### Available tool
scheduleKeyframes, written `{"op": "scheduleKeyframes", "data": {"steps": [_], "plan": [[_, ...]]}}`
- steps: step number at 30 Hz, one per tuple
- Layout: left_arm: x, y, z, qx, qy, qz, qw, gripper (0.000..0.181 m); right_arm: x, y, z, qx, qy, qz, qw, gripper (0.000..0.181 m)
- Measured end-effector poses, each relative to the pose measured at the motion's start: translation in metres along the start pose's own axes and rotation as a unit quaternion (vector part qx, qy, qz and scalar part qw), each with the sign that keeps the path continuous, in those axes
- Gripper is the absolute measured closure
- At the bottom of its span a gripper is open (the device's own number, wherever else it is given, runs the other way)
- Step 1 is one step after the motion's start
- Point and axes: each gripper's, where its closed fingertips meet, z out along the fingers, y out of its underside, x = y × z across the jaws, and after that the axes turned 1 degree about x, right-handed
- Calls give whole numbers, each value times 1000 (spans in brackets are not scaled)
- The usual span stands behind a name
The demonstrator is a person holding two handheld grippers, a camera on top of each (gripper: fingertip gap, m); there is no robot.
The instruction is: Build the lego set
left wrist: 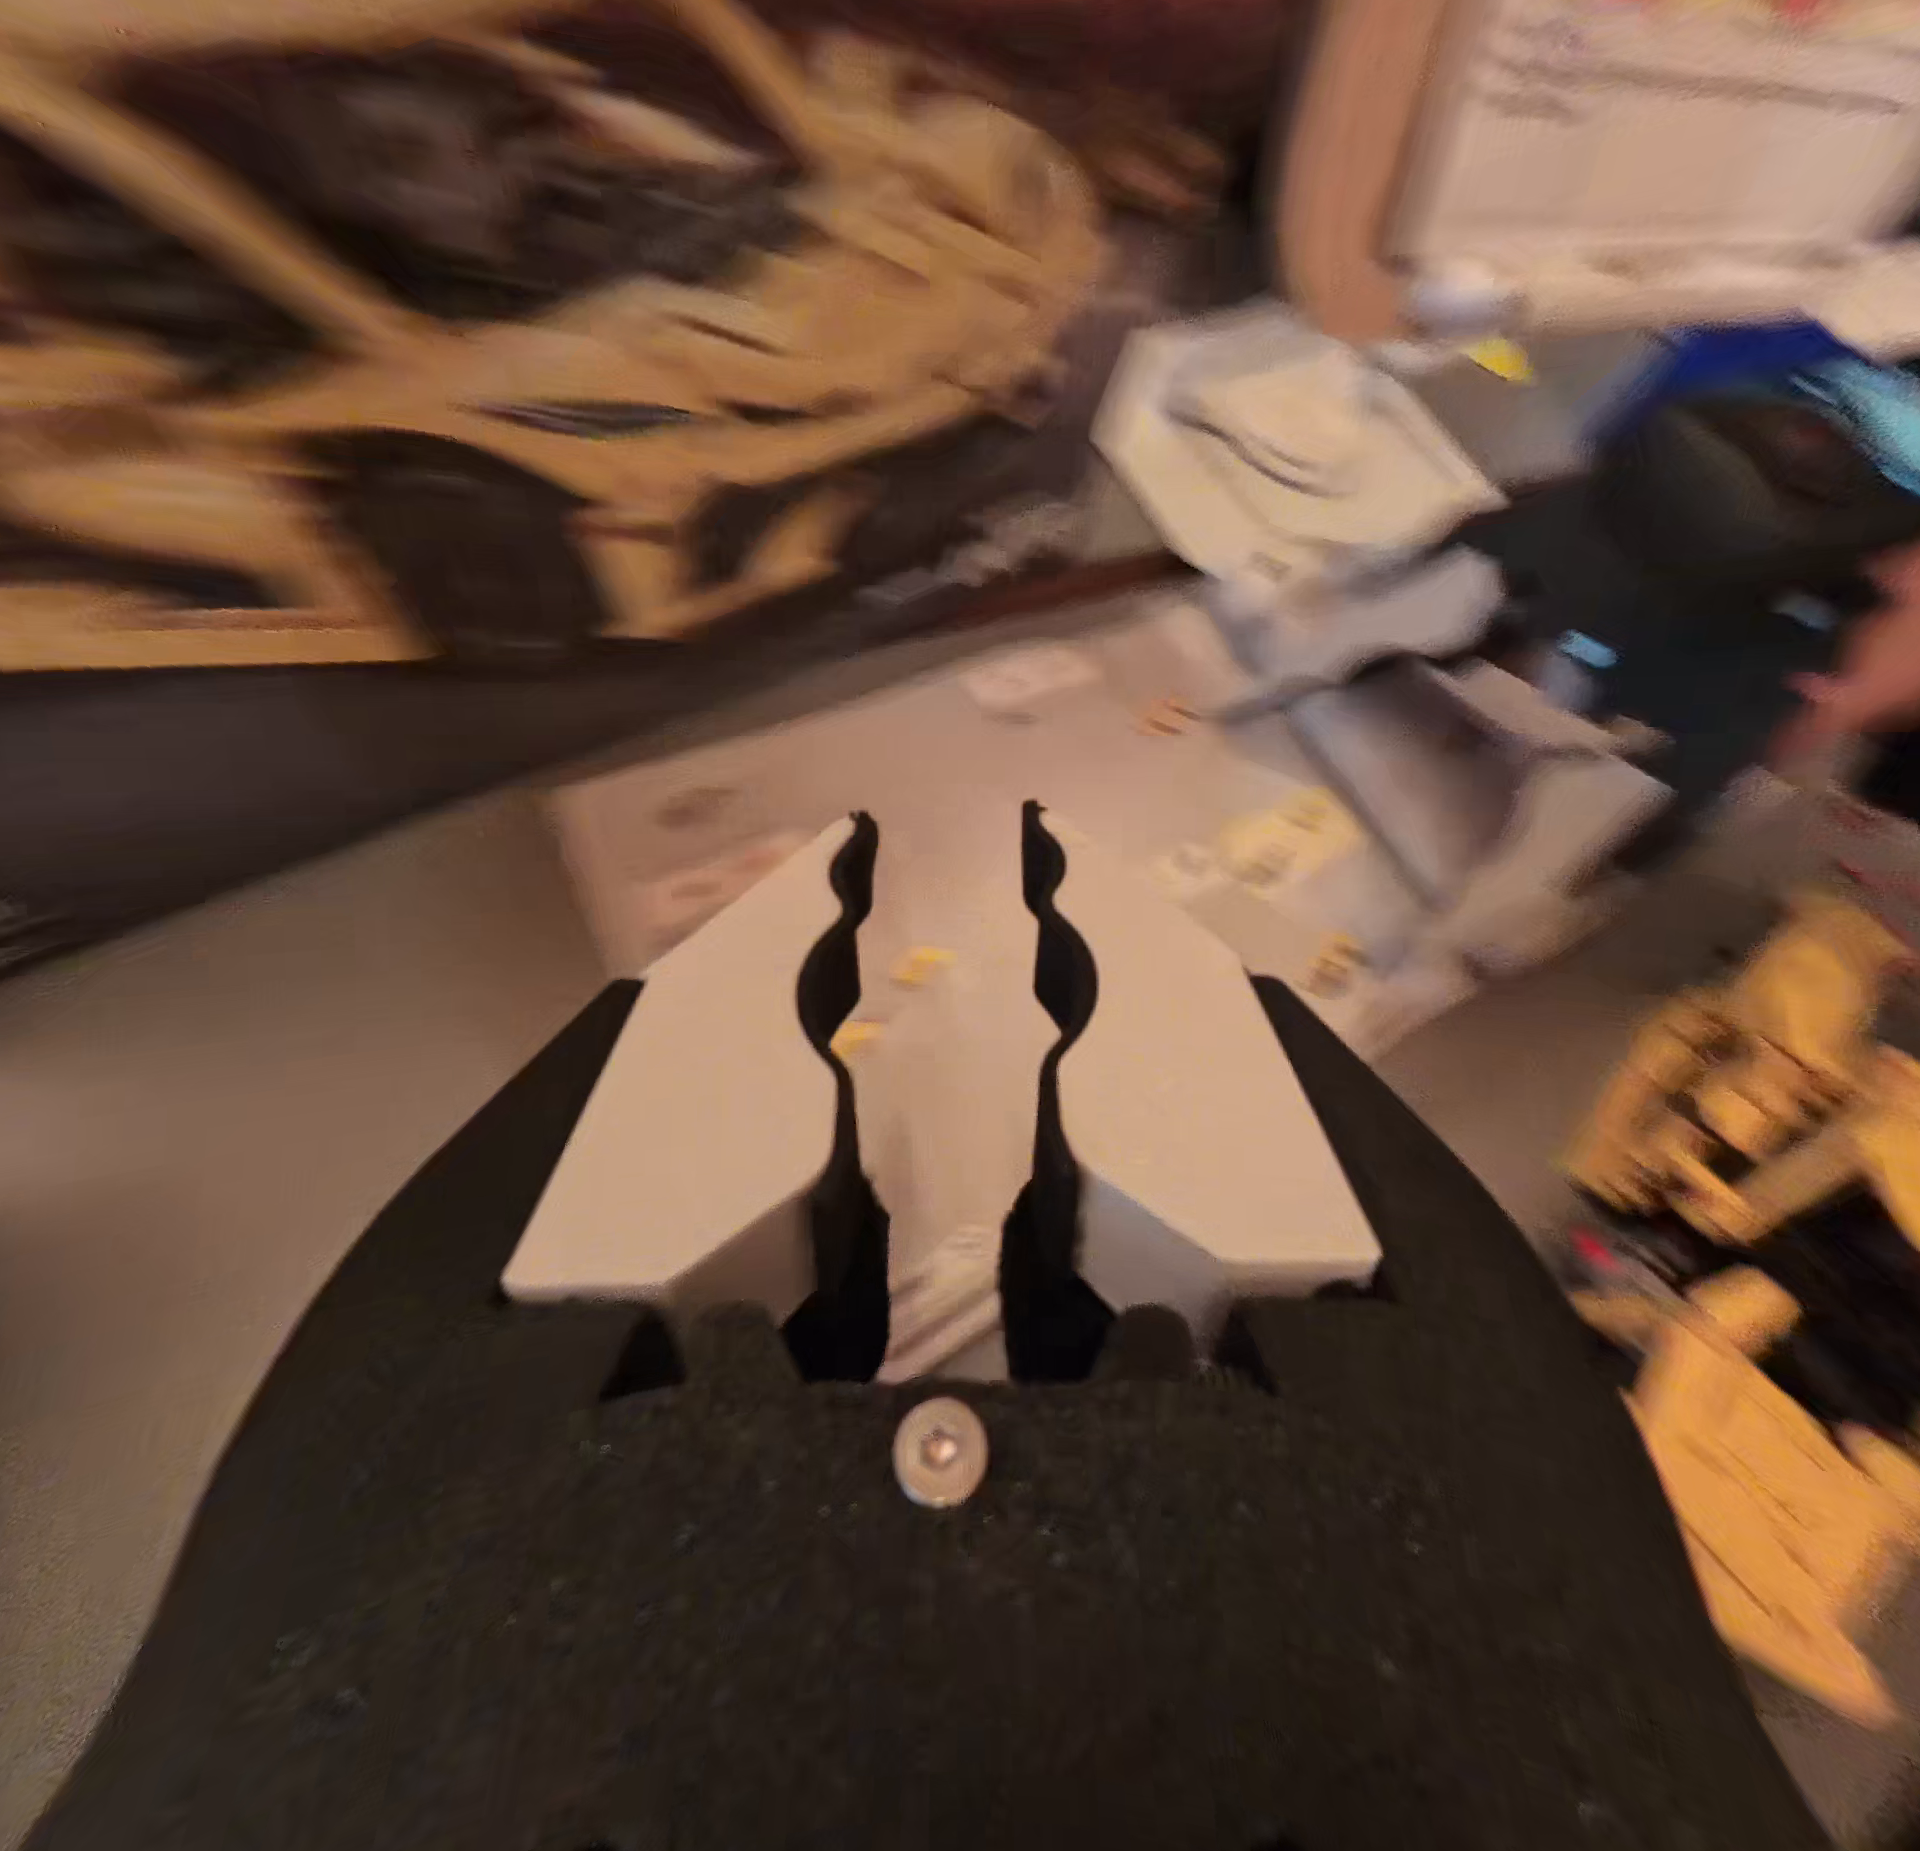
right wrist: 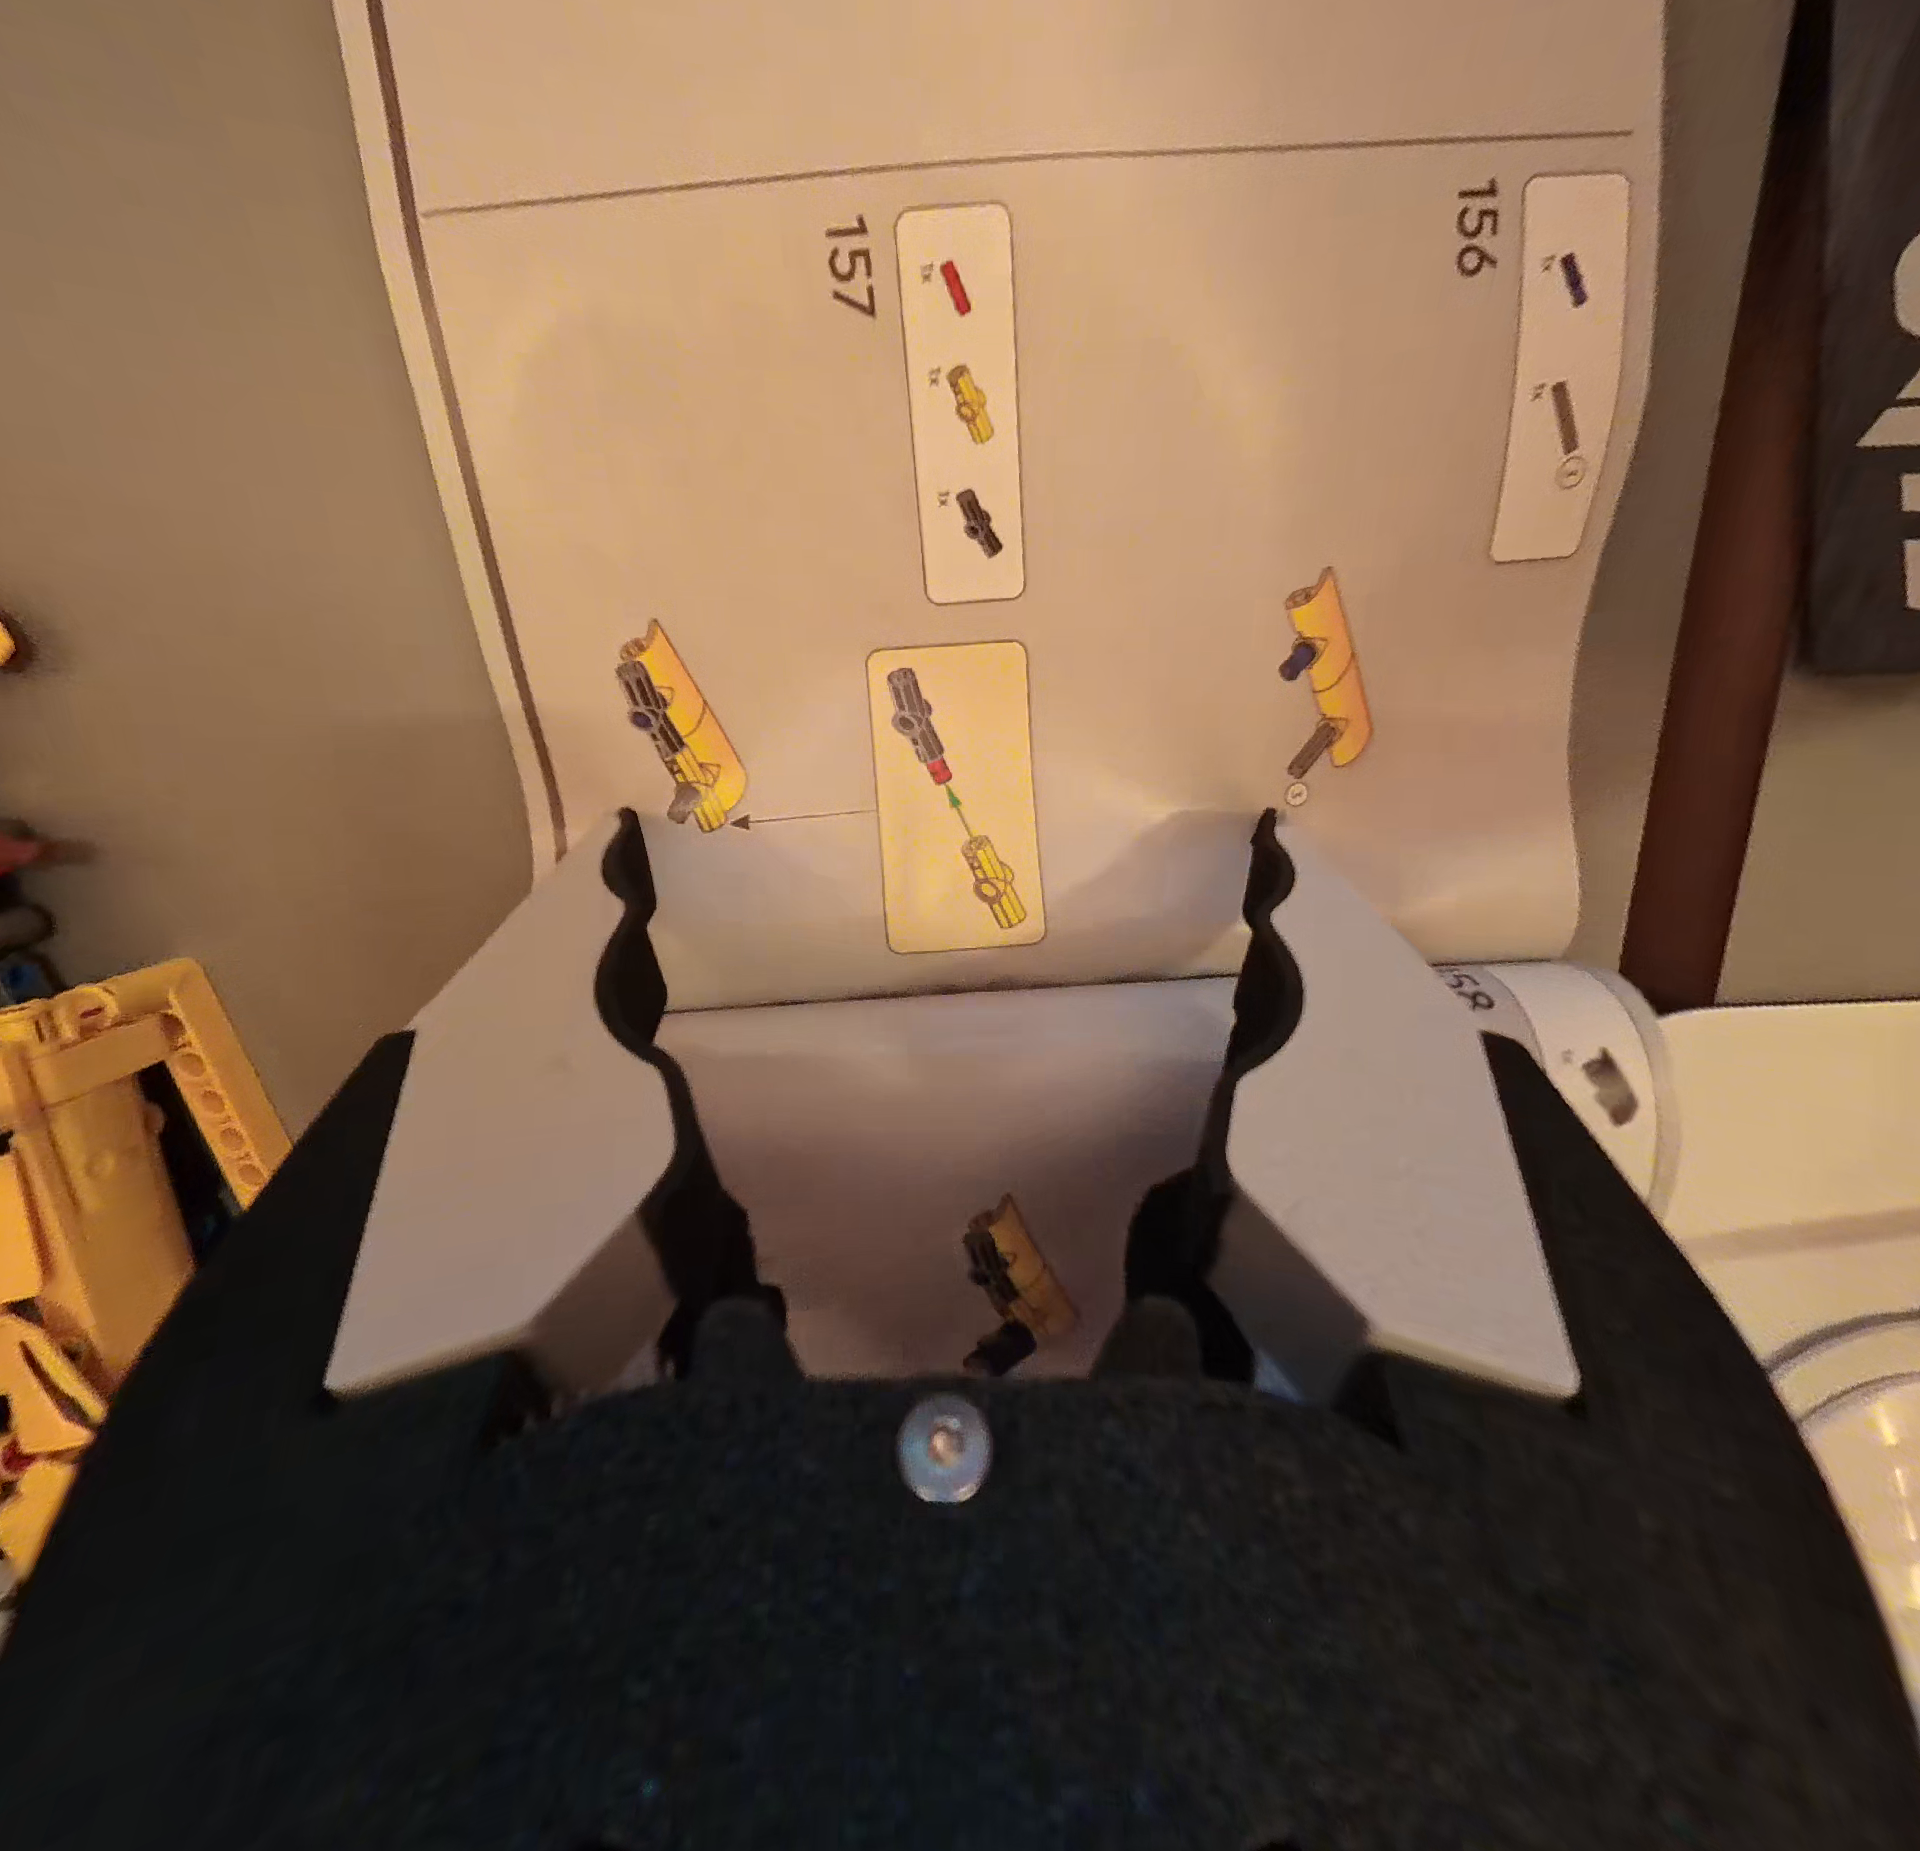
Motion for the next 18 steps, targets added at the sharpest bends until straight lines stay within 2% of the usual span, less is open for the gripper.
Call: {"op": "scheduleKeyframes", "data": {"steps": [2, 3, 5, 7, 11, 16, 18], "plan": [[63, 24, 25, -66, 122, 12, 990, 164, 0, -1, 1, 11, -1, 2, 1000, 68], [87, 35, 39, -89, 161, 11, 983, 170, 0, -1, 1, 14, -1, 1, 1000, 68], [119, 57, 67, -122, 191, 4, 974, 178, 0, -1, 1, 14, 0, 2, 1000, 68], [133, 76, 85, -157, 190, 12, 969, 181, 0, -1, 1, 15, 0, 2, 1000, 68], [106, 93, 96, -186, 129, 23, 974, 181, 0, -1, 1, 29, 0, 6, 1000, 68], [64, 97, 75, -194, 138, -59, 969, 181, -1, -2, 1, 47, 0, 7, 999, 68], [34, 96, 65, -184, 114, -94, 972, 181, -1, -2, 0, 53, 0, 8, 999, 68]]}}
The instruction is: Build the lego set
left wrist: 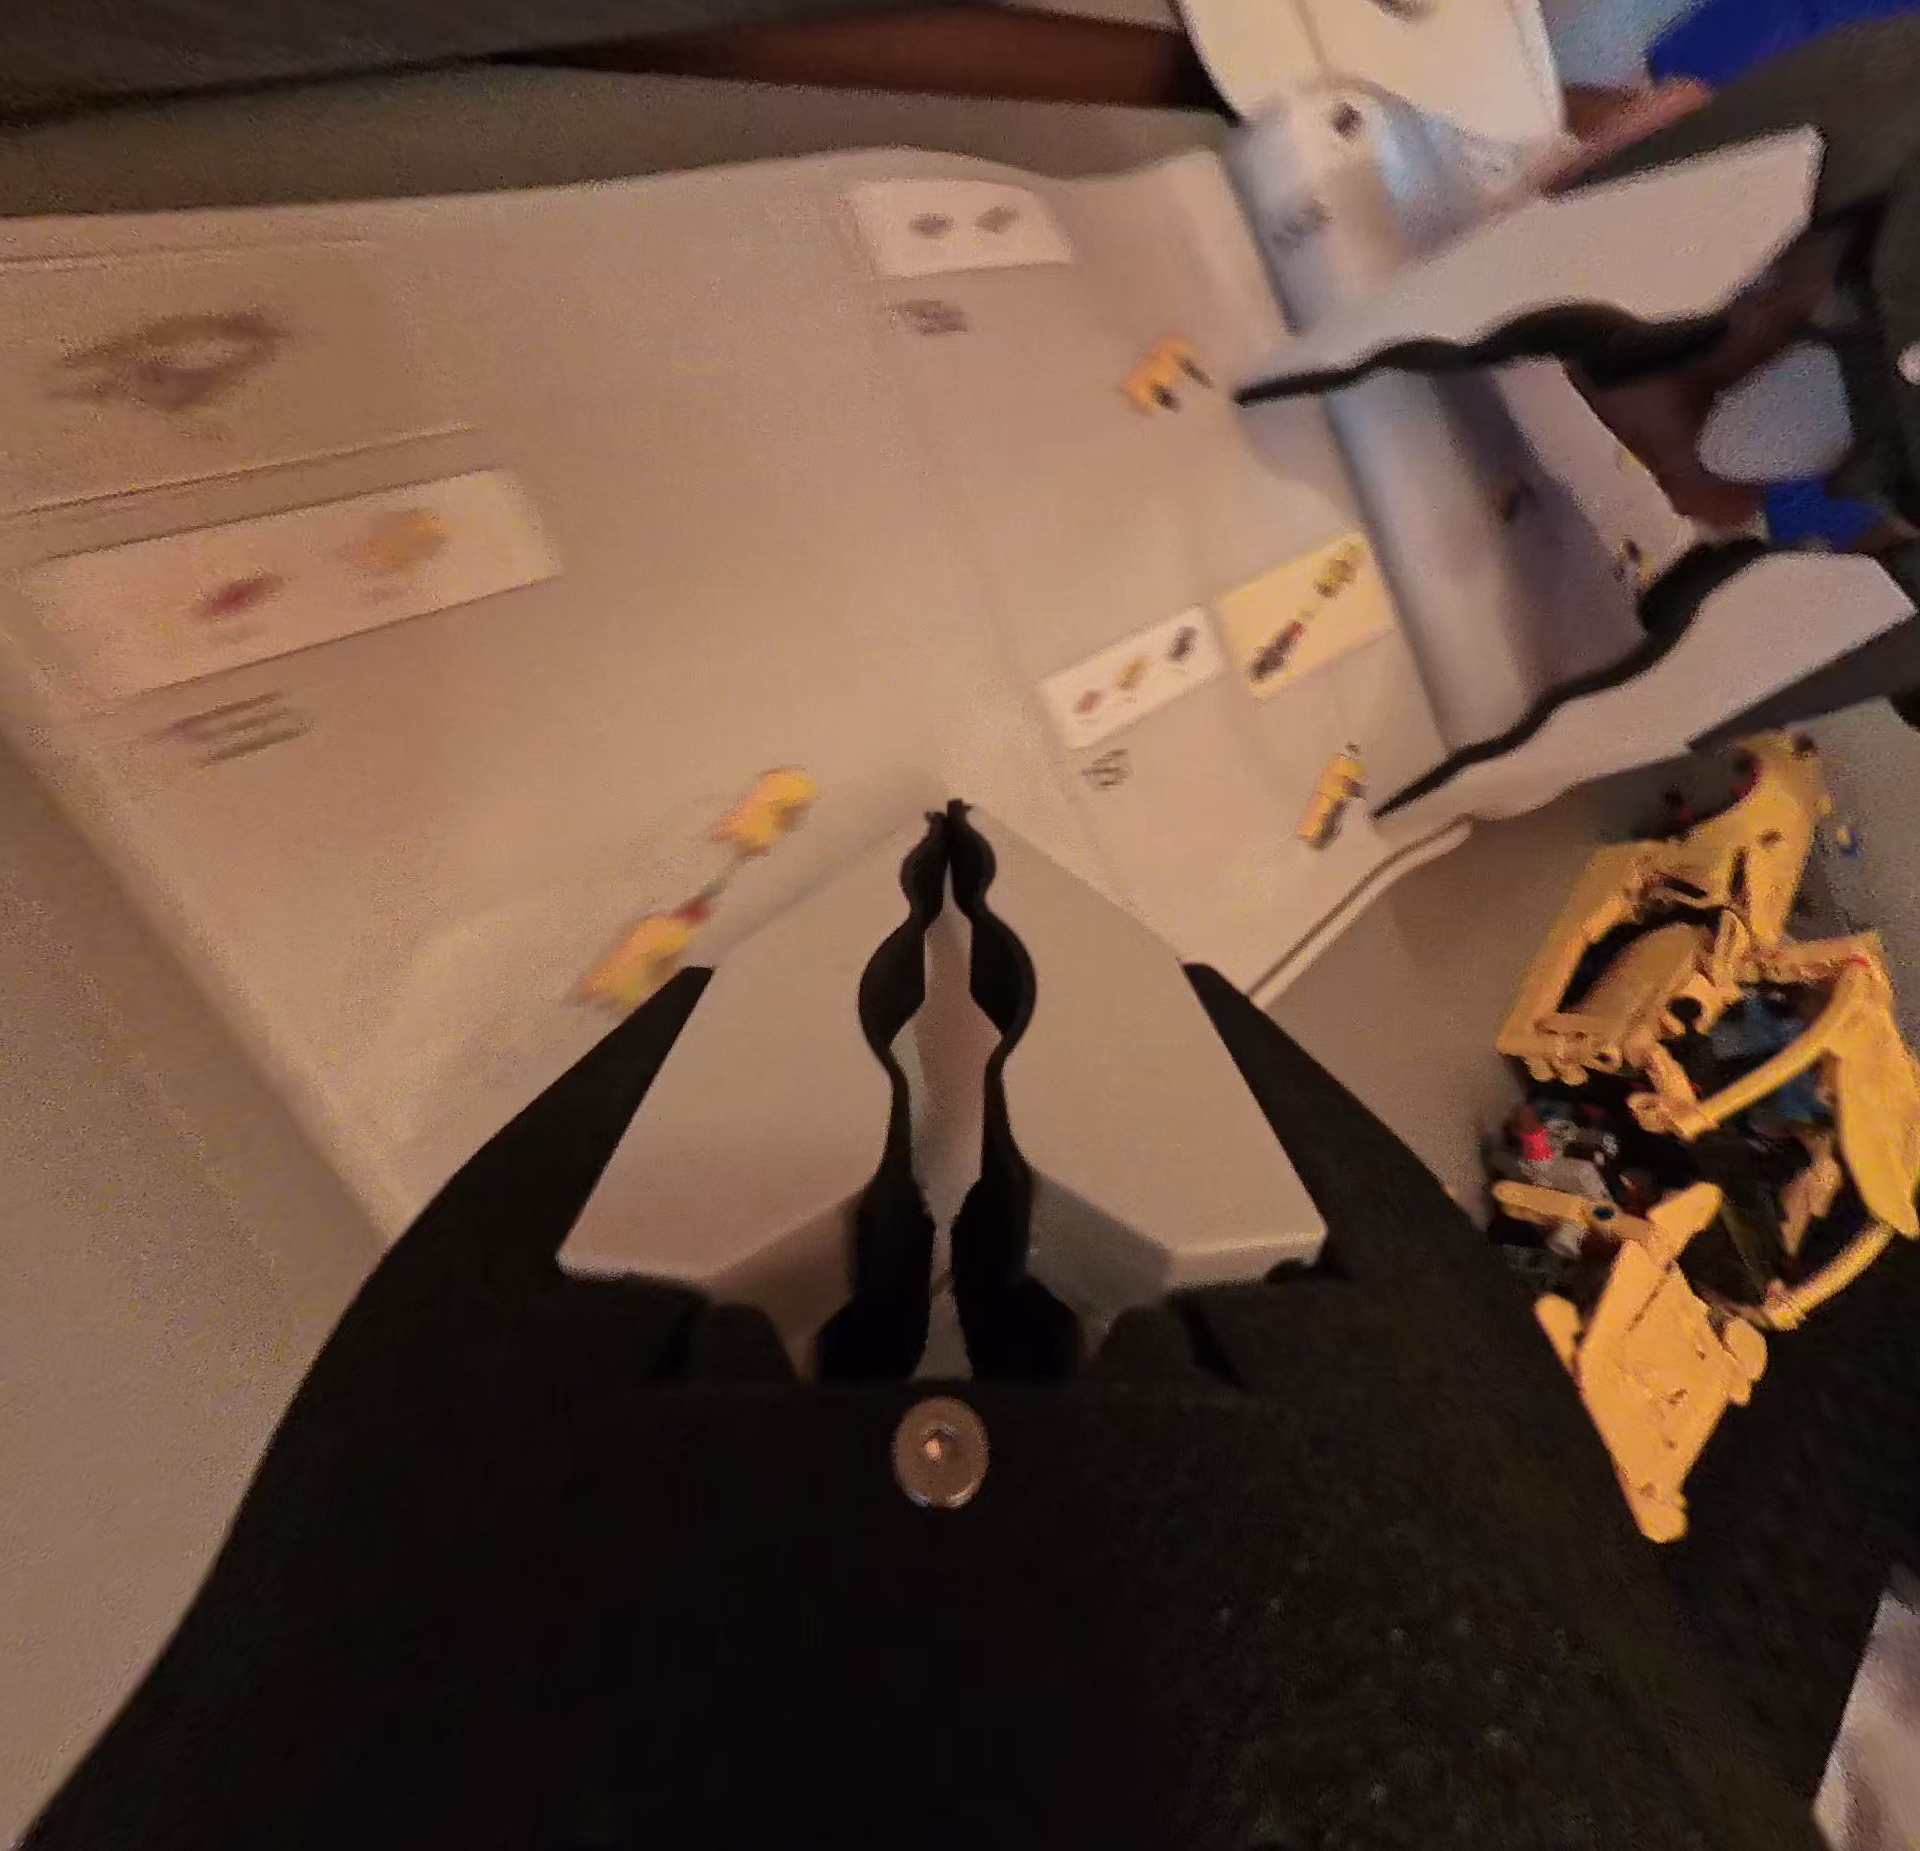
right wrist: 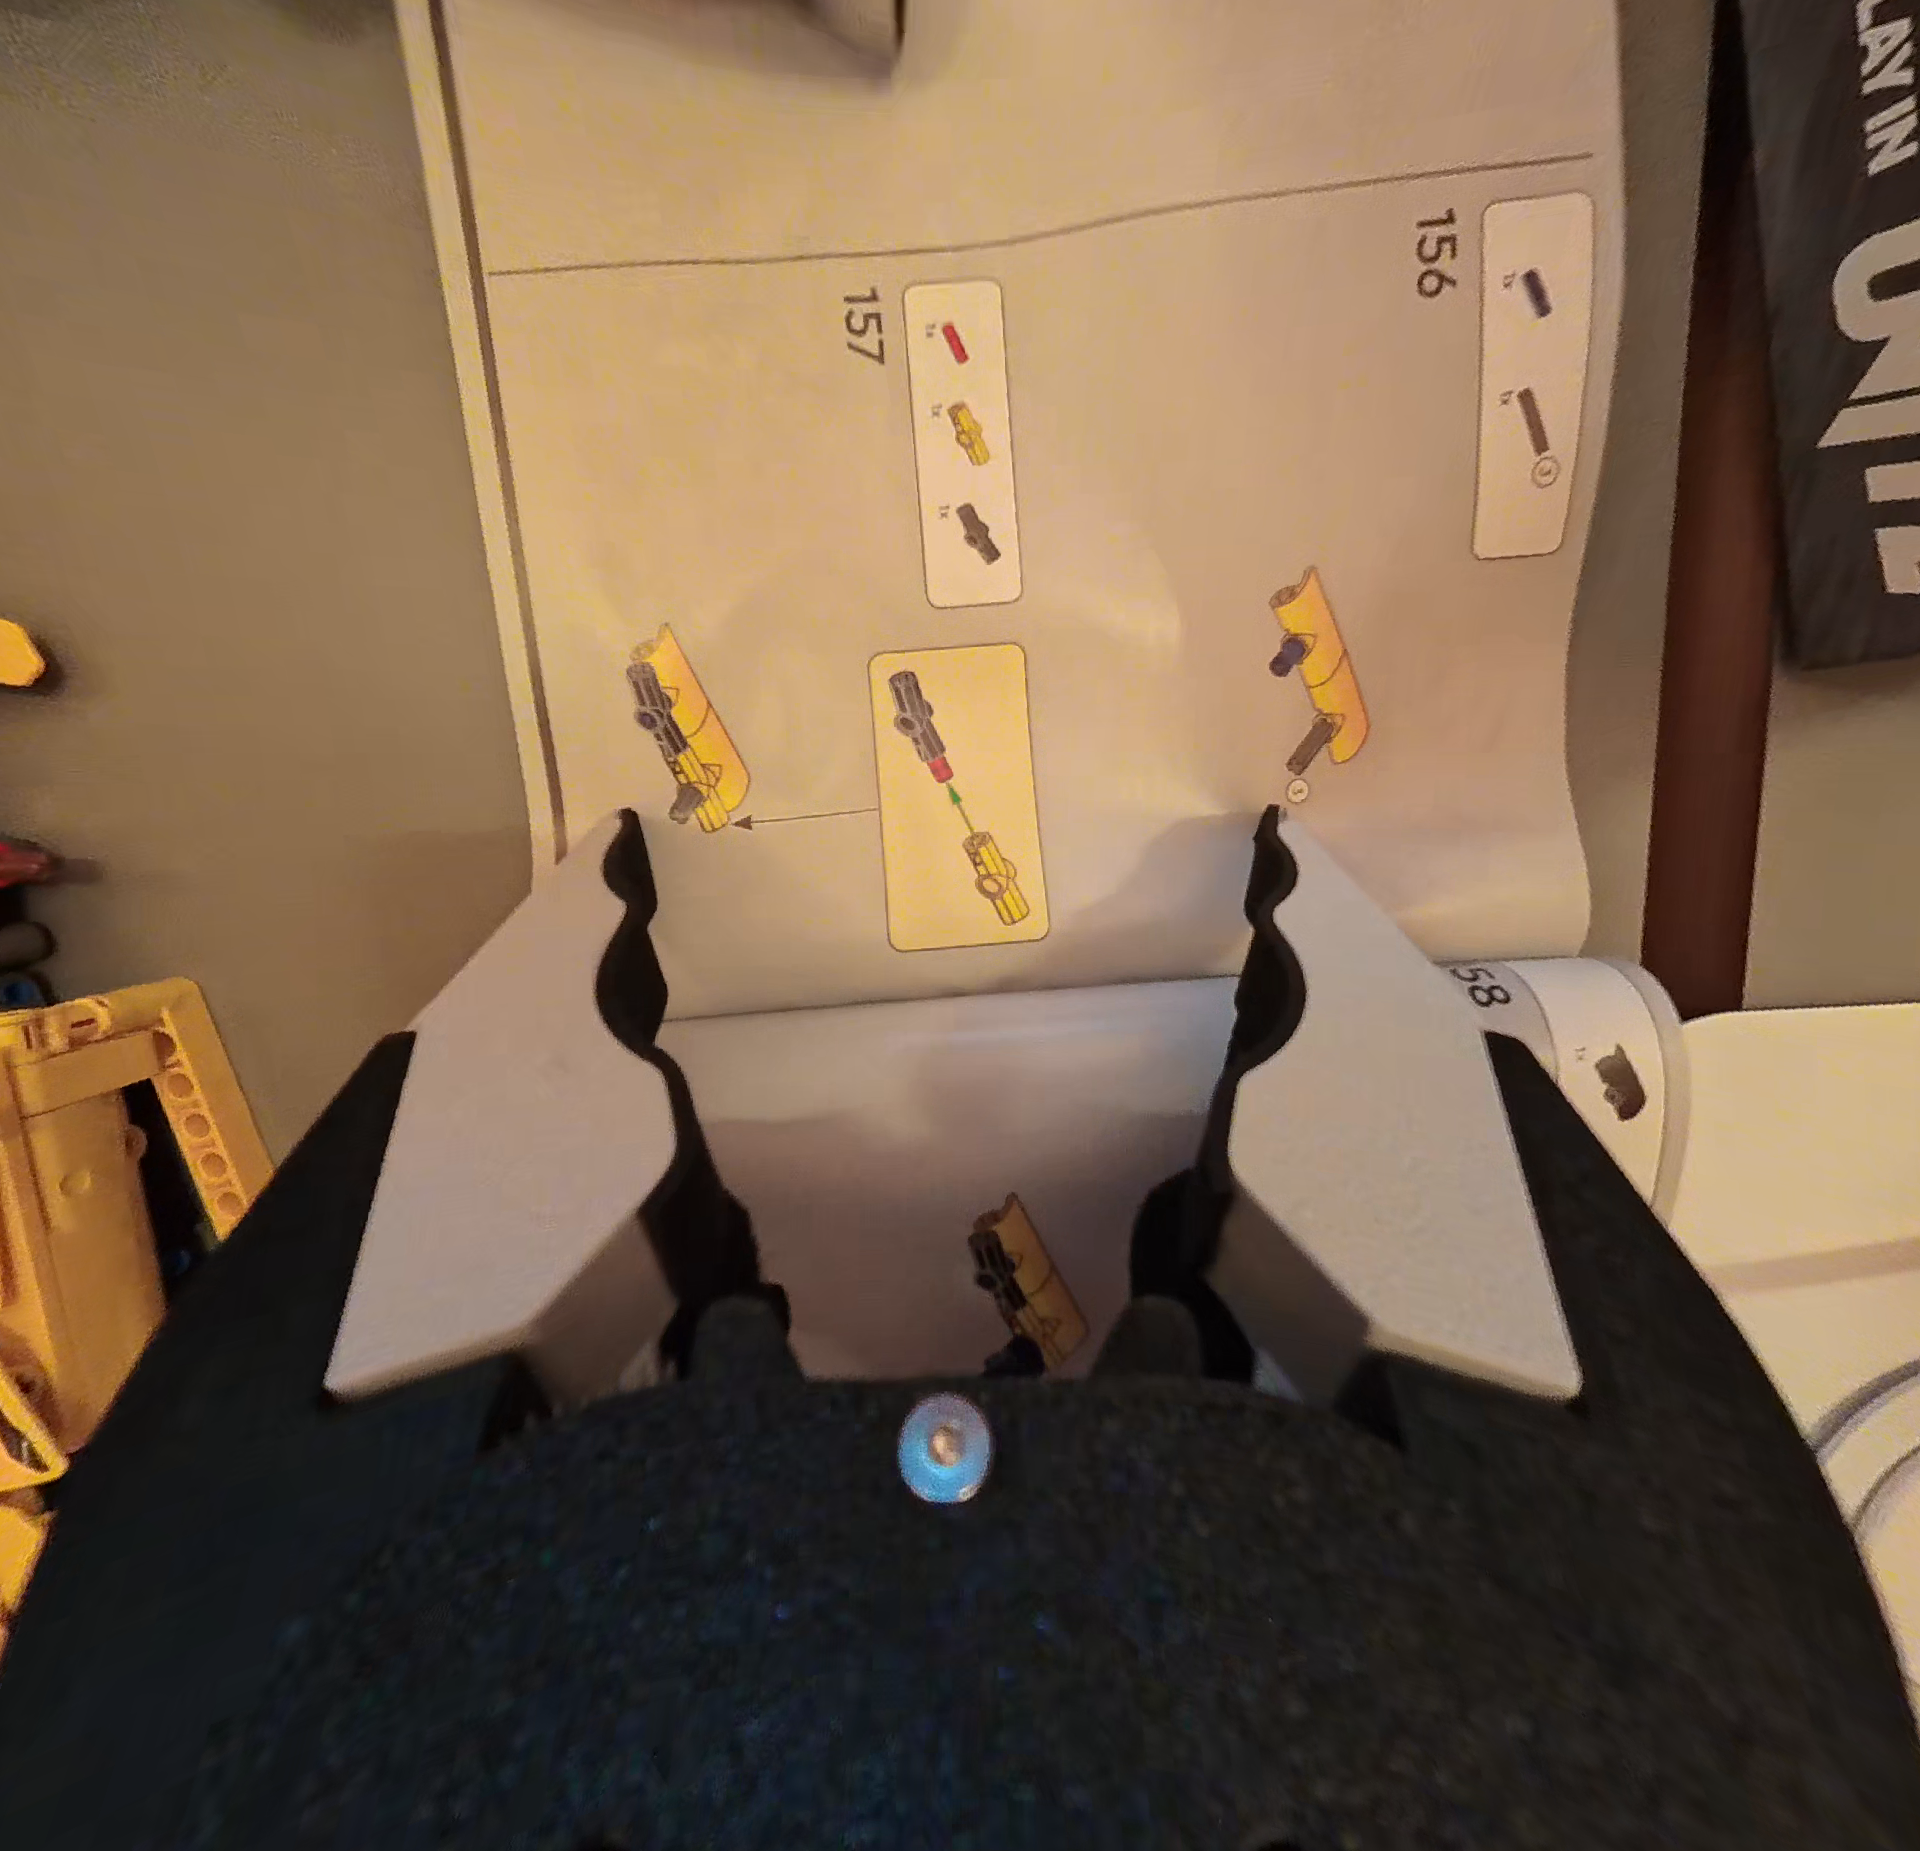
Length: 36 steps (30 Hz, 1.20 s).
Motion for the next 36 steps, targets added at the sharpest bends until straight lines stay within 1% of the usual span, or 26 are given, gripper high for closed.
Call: {"op": "scheduleKeyframes", "data": {"steps": [3, 6, 8, 11, 13, 14, 15, 17, 18, 19, 20, 21, 22, 23, 24, 25, 26, 27, 28, 30, 31, 33, 35, 36], "plan": [[-43, -4, -28, 34, -48, -44, 997, 181, 0, 0, 0, 1, -1, 1, 1000, 68], [-75, -6, -50, 62, -103, -70, 990, 181, 0, 0, 0, -1, -1, 1, 1000, 68], [-81, -6, -54, 63, -125, -66, 988, 181, 0, 0, 0, -2, -1, 1, 1000, 68], [-81, -5, -55, 50, -152, -45, 986, 181, 0, -1, -1, -3, 3, -2, 1000, 68], [-78, -11, -60, 54, -167, -28, 984, 180, 3, -5, -9, 12, 15, 11, 1000, 73], [-70, -18, -65, 71, -161, -18, 984, 174, 5, -11, -21, 35, 19, 29, 999, 69], [-57, -27, -73, 95, -150, -9, 984, 168, 7, -18, -40, 69, 27, 49, 996, 66], [-19, -42, -91, 151, -118, 19, 981, 155, -2, -27, -91, 148, 35, 78, 985, 68], [6, -43, -98, 173, -96, 45, 979, 153, -10, -22, -116, 172, 49, 88, 980, 69], [33, -37, -101, 182, -70, 78, 978, 149, -21, -11, -139, 185, 64, 96, 976, 71], [62, -23, -99, 178, -39, 114, 977, 145, -38, 5, -156, 191, 68, 102, 974, 74], [90, -1, -93, 159, -7, 147, 976, 141, -58, 25, -167, 193, 66, 117, 972, 76], [115, 27, -85, 130, 25, 178, 975, 137, -80, 47, -171, 195, 62, 140, 969, 74], [135, 56, -75, 101, 48, 201, 973, 134, -101, 70, -171, 193, 62, 163, 966, 74], [152, 83, -66, 80, 68, 223, 969, 128, -118, 93, -168, 190, 72, 183, 962, 75], [166, 106, -59, 69, 85, 251, 962, 124, -134, 114, -164, 190, 84, 210, 955, 78], [178, 121, -55, 72, 94, 281, 952, 117, -150, 130, -158, 190, 89, 234, 949, 81], [188, 132, -53, 85, 98, 315, 940, 114, -166, 141, -151, 193, 88, 256, 943, 83], [193, 136, -51, 105, 89, 344, 929, 114, -179, 146, -145, 200, 87, 275, 936, 85], [197, 134, -49, 138, 63, 373, 916, 114, -199, 151, -132, 208, 91, 289, 930, 85], [198, 134, -46, 134, 62, 376, 915, 114, -204, 151, -126, 210, 100, 288, 929, 85], [194, 136, -38, 109, 63, 373, 919, 114, -205, 158, -115, 188, 132, 279, 932, 90], [189, 138, -30, 86, 67, 382, 918, 114, -204, 155, -106, 171, 136, 279, 935, 97], [189, 138, -29, 82, 75, 390, 914, 114, -201, 156, -101, 158, 144, 281, 935, 95]]}}
